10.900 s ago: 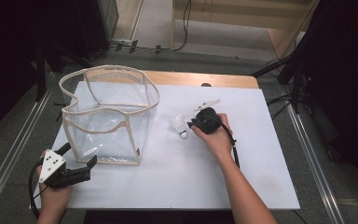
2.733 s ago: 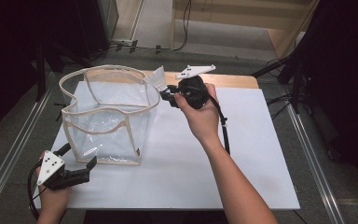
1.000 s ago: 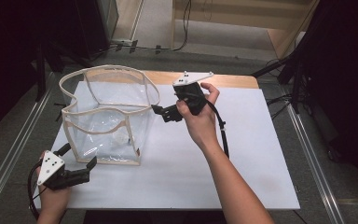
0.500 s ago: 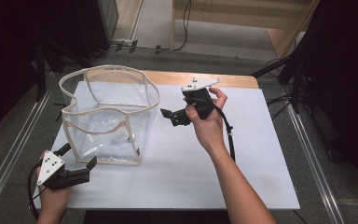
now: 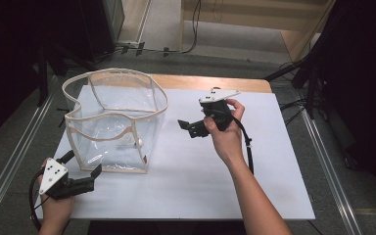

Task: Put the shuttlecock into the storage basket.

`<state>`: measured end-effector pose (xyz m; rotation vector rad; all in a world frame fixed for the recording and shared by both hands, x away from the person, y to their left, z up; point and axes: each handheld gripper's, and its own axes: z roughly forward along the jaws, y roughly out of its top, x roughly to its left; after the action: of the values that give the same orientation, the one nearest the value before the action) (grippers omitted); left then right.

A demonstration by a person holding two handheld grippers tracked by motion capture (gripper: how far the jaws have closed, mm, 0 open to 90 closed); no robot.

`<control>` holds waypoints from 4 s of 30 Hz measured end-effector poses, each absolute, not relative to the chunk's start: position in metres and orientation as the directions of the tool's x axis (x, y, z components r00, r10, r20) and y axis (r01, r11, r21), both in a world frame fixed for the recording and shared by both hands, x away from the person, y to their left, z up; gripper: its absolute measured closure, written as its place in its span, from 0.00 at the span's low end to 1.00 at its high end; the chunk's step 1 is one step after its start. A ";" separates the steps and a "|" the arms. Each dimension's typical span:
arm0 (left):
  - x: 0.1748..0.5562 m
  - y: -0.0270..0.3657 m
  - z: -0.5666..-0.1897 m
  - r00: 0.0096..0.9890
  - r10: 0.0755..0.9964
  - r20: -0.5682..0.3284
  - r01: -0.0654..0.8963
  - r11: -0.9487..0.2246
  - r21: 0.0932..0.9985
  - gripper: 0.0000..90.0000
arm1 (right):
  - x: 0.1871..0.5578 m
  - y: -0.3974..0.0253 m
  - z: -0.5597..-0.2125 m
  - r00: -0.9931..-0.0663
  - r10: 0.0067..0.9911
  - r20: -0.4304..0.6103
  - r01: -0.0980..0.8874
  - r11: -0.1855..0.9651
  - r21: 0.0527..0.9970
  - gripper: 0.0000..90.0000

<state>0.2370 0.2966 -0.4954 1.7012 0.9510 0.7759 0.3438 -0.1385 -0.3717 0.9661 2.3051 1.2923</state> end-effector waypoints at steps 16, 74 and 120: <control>0.237 0.296 -0.496 0.484 0.873 0.059 0.234 -0.194 0.953 0.01 | 0.334 -0.163 -0.391 -0.693 0.719 0.044 0.417 0.350 0.839 0.00; 0.237 0.296 -0.496 0.482 0.873 0.070 0.232 -0.205 0.951 0.01 | 0.280 -0.260 -0.468 -0.584 0.807 0.092 0.492 0.261 0.831 0.00; 0.236 0.295 -0.496 0.482 0.873 0.074 0.231 -0.208 0.951 0.01 | 0.233 -0.331 -0.496 -0.466 0.877 0.115 0.534 0.174 0.828 0.00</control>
<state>0.2363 0.2954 -0.4957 1.7115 0.9489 0.7899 0.2331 -0.3307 -0.4959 1.3331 2.0684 1.2043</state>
